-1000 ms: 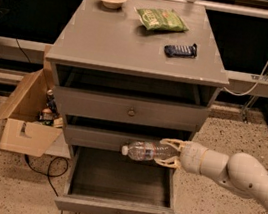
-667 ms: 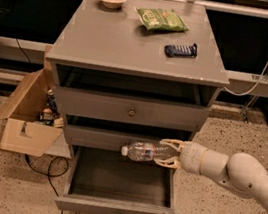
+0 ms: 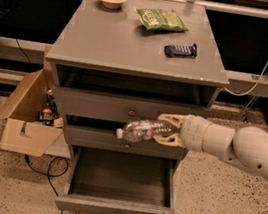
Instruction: Pick water bottle from bottom drawer and place on counter
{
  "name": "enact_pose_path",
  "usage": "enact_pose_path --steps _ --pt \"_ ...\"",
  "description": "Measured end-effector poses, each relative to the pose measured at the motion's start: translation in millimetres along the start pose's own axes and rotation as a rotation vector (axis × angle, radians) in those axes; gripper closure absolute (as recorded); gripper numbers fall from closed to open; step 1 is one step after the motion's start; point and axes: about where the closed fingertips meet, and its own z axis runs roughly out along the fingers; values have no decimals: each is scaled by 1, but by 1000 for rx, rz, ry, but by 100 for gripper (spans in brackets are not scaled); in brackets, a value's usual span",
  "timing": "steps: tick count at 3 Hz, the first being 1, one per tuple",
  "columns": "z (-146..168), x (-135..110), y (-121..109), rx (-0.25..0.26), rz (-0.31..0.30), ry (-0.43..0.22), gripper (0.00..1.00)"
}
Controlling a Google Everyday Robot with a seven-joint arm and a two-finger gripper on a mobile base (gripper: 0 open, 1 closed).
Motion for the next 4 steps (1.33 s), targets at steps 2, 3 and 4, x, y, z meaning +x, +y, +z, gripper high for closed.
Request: enact_pose_path --steps 2,3,4 --pt "-10 -40 -64 56 -111 54 100" --pt "-14 -39 -96 73 -94 84 100" --pt "-21 -37 -141 70 -73 145 100"
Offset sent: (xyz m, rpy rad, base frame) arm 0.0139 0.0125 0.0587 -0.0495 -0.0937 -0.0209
